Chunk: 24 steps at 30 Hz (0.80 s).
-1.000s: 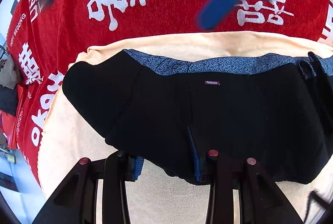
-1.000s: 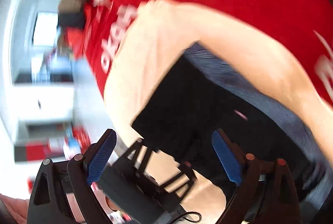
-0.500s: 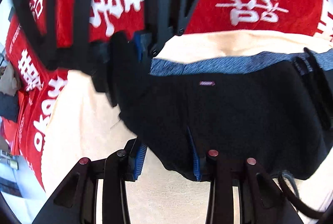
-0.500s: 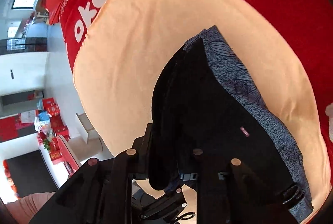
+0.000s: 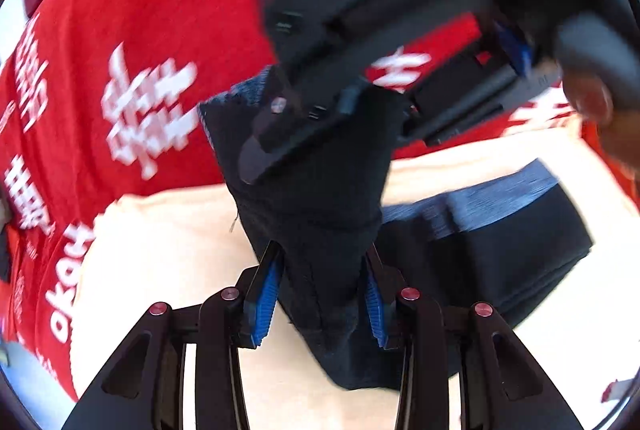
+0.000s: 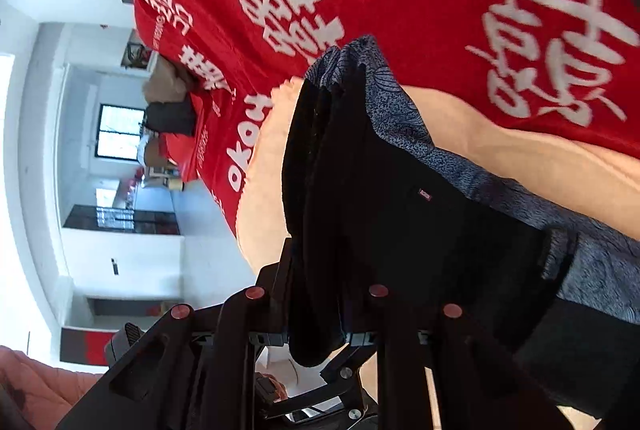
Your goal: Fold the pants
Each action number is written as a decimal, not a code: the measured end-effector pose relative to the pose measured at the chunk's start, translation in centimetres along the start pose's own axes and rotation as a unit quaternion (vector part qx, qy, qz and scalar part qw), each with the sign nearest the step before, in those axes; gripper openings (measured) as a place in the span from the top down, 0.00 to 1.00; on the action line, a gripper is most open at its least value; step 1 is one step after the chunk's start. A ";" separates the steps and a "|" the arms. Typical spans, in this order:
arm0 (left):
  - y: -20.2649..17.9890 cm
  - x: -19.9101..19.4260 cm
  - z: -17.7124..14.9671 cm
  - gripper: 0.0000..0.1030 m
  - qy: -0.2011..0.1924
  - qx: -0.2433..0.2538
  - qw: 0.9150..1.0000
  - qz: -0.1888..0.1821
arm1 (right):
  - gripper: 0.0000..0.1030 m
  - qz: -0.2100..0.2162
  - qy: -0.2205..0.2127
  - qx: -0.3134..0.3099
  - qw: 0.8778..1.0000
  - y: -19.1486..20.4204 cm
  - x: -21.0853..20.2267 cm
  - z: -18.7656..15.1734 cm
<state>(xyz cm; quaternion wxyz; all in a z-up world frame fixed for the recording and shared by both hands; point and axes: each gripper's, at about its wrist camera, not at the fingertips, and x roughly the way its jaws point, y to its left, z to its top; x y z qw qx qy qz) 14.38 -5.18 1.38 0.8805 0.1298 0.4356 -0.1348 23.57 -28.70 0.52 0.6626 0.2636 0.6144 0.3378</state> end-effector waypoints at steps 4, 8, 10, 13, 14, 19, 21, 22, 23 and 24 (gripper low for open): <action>-5.6 -1.1 2.4 0.62 -0.010 0.035 0.999 -0.034 | 0.81 0.016 -0.056 0.031 0.998 -4.4 -8.0 -3.1; -12.1 -1.3 3.6 0.62 -0.010 0.078 0.995 -0.063 | 0.80 0.031 -0.106 0.078 0.991 -9.8 -13.0 -7.1; -15.6 -0.9 3.6 0.62 -0.005 0.104 0.992 -0.075 | 0.80 0.034 -0.125 0.109 0.986 -13.1 -14.6 -9.4; -20.4 0.8 2.7 0.62 0.011 0.142 0.986 -0.088 | 0.80 0.032 -0.138 0.153 0.978 -18.7 -16.0 -12.1; -21.9 1.7 2.3 0.62 0.021 0.151 0.984 -0.091 | 0.80 0.035 -0.139 0.169 0.975 -20.3 -16.0 -12.7; -26.5 5.8 -0.8 0.62 0.075 0.185 0.976 -0.084 | 0.80 0.037 -0.129 0.218 0.967 -26.5 -13.4 -15.7; -27.2 6.4 -1.8 0.61 0.080 0.199 0.974 -0.071 | 0.80 0.046 -0.132 0.228 0.964 -27.3 -12.7 -16.2; -27.4 6.5 -2.1 0.58 0.077 0.206 0.973 -0.068 | 0.80 0.052 -0.135 0.234 0.961 -27.7 -12.4 -16.4; -27.4 6.5 -2.4 0.48 0.078 0.211 0.972 -0.070 | 0.80 0.049 -0.136 0.237 0.961 -27.8 -12.3 -16.5; -27.4 6.5 -2.6 0.31 0.082 0.211 0.971 -0.078 | 0.80 0.044 -0.136 0.237 0.961 -27.9 -12.1 -16.5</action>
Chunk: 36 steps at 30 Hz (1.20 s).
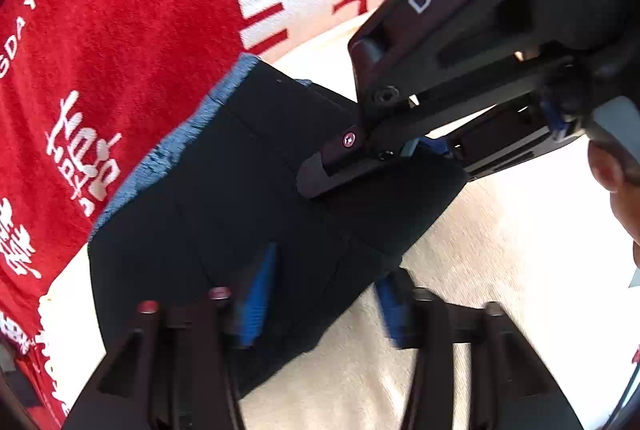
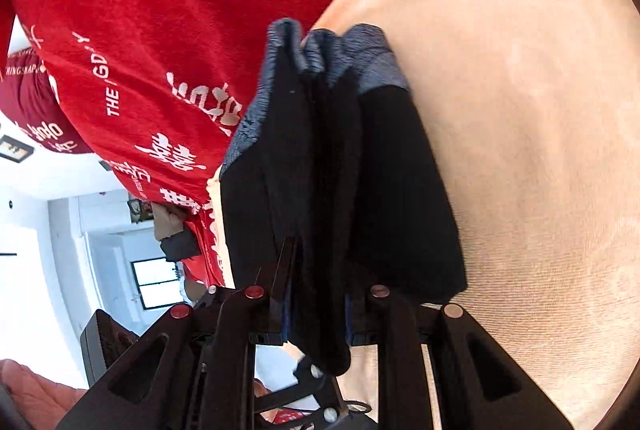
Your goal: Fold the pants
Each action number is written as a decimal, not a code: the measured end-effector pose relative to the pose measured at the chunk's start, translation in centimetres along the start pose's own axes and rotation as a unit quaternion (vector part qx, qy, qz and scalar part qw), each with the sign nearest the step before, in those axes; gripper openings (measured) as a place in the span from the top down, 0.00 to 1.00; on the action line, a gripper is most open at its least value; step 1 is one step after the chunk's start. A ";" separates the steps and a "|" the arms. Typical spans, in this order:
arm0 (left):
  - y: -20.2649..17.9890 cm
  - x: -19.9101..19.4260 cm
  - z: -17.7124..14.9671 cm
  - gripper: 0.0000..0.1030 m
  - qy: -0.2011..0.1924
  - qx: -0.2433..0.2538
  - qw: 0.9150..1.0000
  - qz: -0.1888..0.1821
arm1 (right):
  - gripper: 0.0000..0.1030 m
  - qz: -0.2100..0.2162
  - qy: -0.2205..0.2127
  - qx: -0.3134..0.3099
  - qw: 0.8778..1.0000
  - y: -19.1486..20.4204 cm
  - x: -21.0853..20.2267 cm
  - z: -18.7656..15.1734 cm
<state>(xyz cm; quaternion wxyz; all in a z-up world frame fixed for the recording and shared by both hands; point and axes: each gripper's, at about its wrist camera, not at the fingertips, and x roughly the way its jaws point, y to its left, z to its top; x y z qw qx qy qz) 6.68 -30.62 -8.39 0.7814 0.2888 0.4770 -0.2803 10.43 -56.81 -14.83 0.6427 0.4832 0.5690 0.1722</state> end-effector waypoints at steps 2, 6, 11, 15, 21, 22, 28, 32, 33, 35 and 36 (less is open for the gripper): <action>0.3 -0.1 -0.2 0.22 0.011 -0.011 1.000 -0.019 | 0.80 -0.006 -0.003 -0.003 1.000 0.6 0.0 -0.2; 2.2 -1.4 -0.5 0.22 0.013 -0.022 0.999 -0.019 | 0.79 -0.064 -0.004 -0.038 0.997 2.4 0.0 -0.3; 6.2 -3.7 -1.7 0.22 0.014 -0.063 0.998 -0.025 | 0.77 -0.128 -0.015 -0.066 0.989 4.5 0.6 -0.6; 8.7 -4.7 -3.4 0.22 0.013 -0.108 0.994 -0.008 | 0.72 -0.166 -0.029 -0.075 0.983 5.1 0.9 -1.0; 14.9 -3.2 -6.5 0.22 0.061 -0.206 0.976 0.031 | 0.68 -0.223 -0.044 -0.082 0.970 5.6 1.1 -2.3; 15.4 -3.0 -7.0 0.22 0.066 -0.217 0.973 0.034 | 0.67 -0.235 -0.047 -0.084 0.967 5.8 1.2 -2.4; 16.3 -1.3 -9.9 0.21 0.091 -0.237 0.967 0.002 | 0.51 -0.315 -0.058 -0.086 0.943 6.7 1.8 -3.7; 16.9 -1.3 -10.2 0.21 0.091 -0.242 0.966 -0.022 | 0.44 -0.343 -0.066 -0.064 0.935 7.1 1.3 -4.9; 17.2 -1.3 -10.2 0.21 0.093 -0.244 0.965 -0.027 | 0.43 -0.354 -0.068 -0.062 0.931 7.4 1.3 -5.3; 17.6 -1.4 -10.4 0.21 0.095 -0.244 0.965 -0.033 | 0.41 -0.365 -0.072 -0.060 0.926 7.8 1.2 -6.2; 17.8 -1.5 -10.3 0.21 0.094 -0.242 0.965 -0.034 | 0.37 -0.366 -0.073 -0.057 0.926 8.1 1.3 -6.7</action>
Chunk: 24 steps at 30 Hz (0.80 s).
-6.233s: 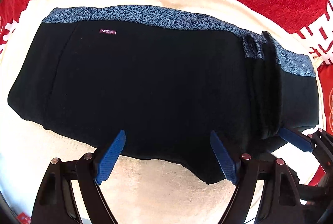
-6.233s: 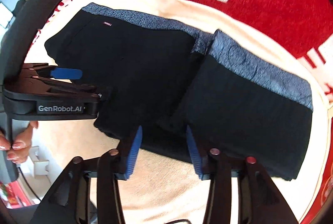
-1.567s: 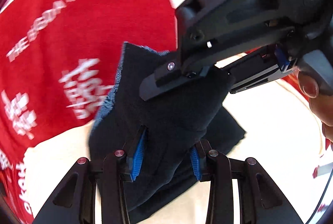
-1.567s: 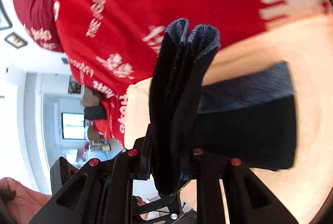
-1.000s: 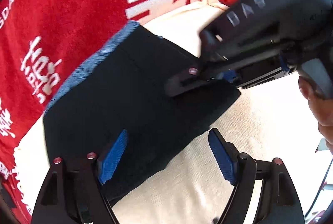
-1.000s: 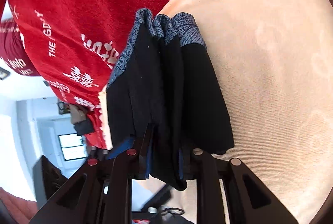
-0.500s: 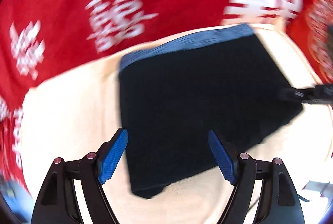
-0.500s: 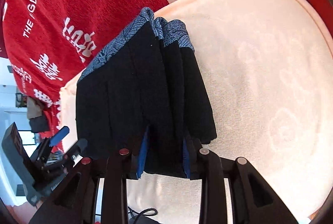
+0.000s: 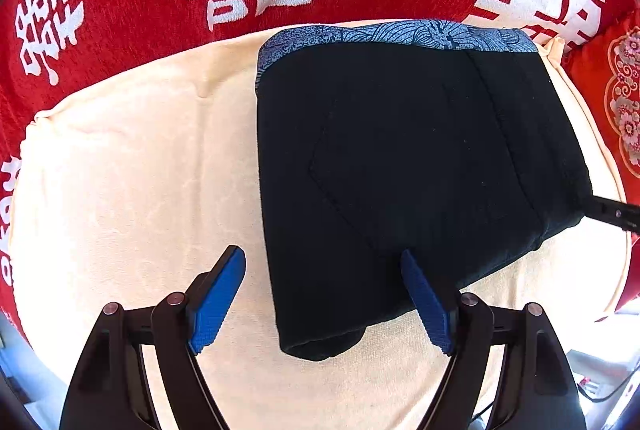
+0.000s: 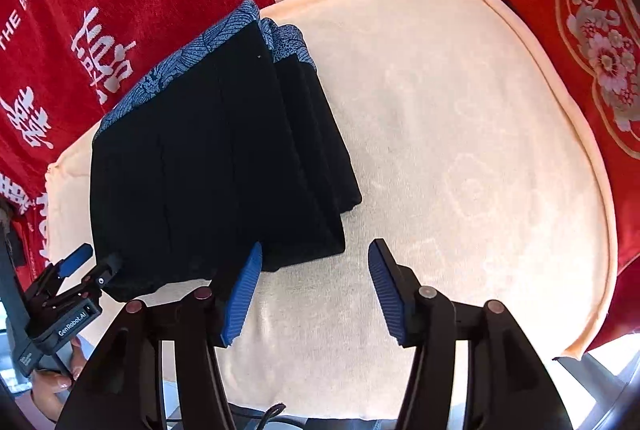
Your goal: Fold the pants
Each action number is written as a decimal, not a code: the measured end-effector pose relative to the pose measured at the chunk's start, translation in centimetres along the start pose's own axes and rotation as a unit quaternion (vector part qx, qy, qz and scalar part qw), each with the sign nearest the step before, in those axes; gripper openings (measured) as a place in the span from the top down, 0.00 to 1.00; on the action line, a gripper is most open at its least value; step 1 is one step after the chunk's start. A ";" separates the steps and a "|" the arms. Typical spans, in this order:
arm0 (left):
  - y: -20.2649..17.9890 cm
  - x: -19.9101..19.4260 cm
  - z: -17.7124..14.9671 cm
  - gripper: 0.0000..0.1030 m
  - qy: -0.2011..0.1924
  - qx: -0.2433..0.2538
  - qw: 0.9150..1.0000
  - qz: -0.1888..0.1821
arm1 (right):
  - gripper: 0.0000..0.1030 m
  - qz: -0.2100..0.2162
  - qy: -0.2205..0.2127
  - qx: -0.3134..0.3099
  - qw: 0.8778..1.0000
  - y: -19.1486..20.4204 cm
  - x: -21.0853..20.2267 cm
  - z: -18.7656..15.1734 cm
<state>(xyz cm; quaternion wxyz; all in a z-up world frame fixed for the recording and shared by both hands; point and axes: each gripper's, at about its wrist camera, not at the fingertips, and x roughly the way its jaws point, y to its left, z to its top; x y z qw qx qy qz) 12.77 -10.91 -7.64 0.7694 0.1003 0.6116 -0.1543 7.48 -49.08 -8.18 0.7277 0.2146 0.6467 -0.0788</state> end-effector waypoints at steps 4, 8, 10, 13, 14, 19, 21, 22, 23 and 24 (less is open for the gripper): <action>0.5 -1.2 -0.5 0.21 0.001 0.013 1.000 -0.006 | 0.30 0.003 -0.005 0.020 1.000 1.4 -0.7 -1.7; 1.0 -2.0 -0.7 0.21 -0.008 0.025 1.000 -0.010 | 0.29 0.002 -0.007 0.021 1.000 3.0 -0.7 -2.9; 1.2 -2.2 -0.7 0.21 -0.014 0.031 0.999 -0.009 | 0.27 0.006 -0.006 0.021 1.000 3.4 -0.7 -3.5; 1.7 -2.5 -0.4 0.21 -0.013 0.033 0.999 -0.012 | 0.26 0.011 -0.004 0.019 1.000 4.0 -0.4 -3.9; 1.8 -2.5 -0.3 0.21 -0.013 0.032 0.999 -0.011 | 0.26 0.010 -0.003 0.019 1.000 4.1 -0.2 -3.9; 2.2 -2.2 0.4 0.18 -0.008 0.030 1.000 0.002 | 0.25 0.009 0.005 0.022 1.000 3.7 0.2 -3.3; 2.2 -2.1 0.8 0.00 -0.012 0.028 1.000 0.004 | 0.25 0.011 0.009 0.021 1.000 3.3 0.2 -2.7; 2.2 -2.2 1.0 0.00 -0.015 0.029 0.999 0.003 | 0.25 0.011 0.009 0.018 1.000 3.0 0.0 -2.4; 2.2 -2.1 1.3 0.00 -0.014 0.029 0.999 0.003 | 0.25 0.011 0.008 0.014 1.000 2.8 -0.2 -2.0; 2.2 -2.1 1.6 0.00 -0.013 0.027 1.000 0.001 | 0.25 0.012 0.008 0.010 1.000 2.6 -0.4 -1.6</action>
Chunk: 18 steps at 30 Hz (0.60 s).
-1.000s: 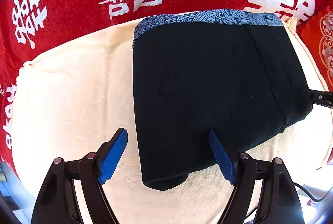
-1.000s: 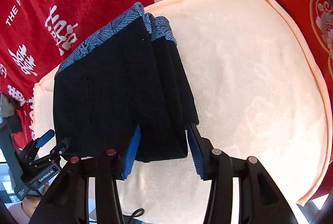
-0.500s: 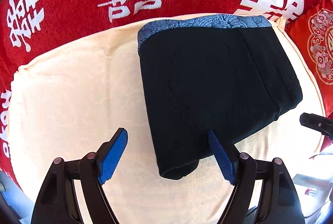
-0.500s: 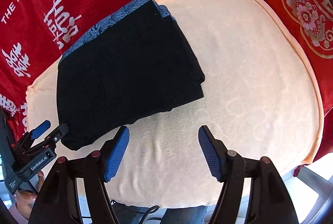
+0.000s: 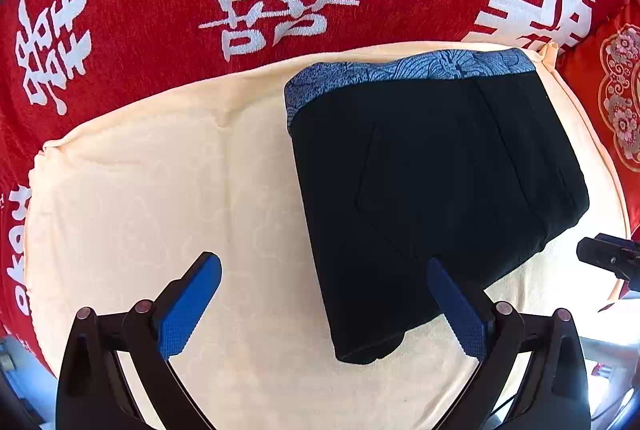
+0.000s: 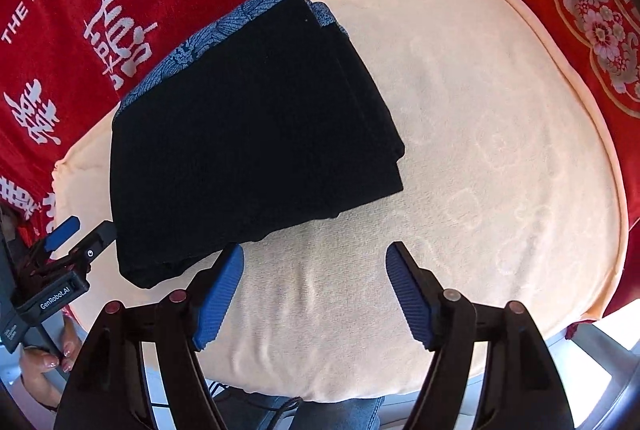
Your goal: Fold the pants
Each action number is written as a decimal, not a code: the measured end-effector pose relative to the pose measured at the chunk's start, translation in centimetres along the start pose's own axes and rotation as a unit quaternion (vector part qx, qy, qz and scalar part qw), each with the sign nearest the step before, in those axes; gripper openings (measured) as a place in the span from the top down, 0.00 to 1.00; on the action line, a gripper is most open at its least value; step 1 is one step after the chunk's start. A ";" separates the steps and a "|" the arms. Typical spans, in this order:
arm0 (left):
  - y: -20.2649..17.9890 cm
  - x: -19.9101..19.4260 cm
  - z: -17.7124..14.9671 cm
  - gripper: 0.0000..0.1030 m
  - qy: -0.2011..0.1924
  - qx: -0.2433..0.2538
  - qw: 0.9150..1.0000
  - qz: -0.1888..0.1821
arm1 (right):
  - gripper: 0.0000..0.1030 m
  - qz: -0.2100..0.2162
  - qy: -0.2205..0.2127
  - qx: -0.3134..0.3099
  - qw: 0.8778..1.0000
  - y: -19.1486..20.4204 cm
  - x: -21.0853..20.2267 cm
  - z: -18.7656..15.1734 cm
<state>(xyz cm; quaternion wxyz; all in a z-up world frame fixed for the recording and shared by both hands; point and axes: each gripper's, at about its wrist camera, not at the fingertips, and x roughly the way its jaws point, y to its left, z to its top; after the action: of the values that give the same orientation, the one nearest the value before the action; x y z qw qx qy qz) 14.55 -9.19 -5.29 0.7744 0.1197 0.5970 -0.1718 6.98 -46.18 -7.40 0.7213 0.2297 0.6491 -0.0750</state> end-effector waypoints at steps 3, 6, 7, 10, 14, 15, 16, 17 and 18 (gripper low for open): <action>0.1 0.4 0.7 0.00 0.013 -0.016 1.000 -0.014 | 0.23 0.004 0.003 -0.007 1.000 -0.6 -0.2 1.5; 0.1 1.5 1.3 0.00 0.035 -0.031 0.999 -0.015 | 0.22 0.011 0.008 -0.012 1.000 -1.1 -0.1 2.7; -0.1 1.8 1.5 0.00 0.041 -0.033 0.999 -0.011 | 0.22 0.010 0.010 -0.014 1.000 -1.2 0.0 3.0; -0.1 2.2 2.1 0.00 0.046 -0.042 0.998 -0.009 | 0.22 0.003 0.008 -0.021 1.000 -1.6 0.0 3.9; 0.7 2.2 3.9 0.00 0.031 -0.061 0.998 0.015 | 0.22 0.005 -0.017 -0.035 0.999 -1.7 -0.7 6.5; 1.1 2.5 4.5 0.00 0.029 -0.069 0.997 0.027 | 0.22 0.009 -0.024 -0.035 0.999 -1.6 -0.7 7.7; 1.6 2.8 5.1 0.00 0.028 -0.079 0.996 0.038 | 0.22 0.013 -0.029 -0.036 0.999 -1.5 -0.7 8.7; 2.1 3.0 5.8 0.00 0.025 -0.092 0.994 0.046 | 0.22 0.020 -0.035 -0.037 0.998 -1.3 -0.6 10.0; 2.8 3.3 6.4 0.00 0.020 -0.110 0.993 0.049 | 0.23 0.028 -0.040 -0.037 0.998 -1.1 -0.4 11.1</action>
<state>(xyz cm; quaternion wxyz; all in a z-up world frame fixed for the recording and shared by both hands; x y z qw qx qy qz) 22.11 -9.51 -6.92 0.7780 0.0668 0.6214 -0.0645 16.48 -51.98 -6.64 0.7565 0.2177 0.6154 -0.0393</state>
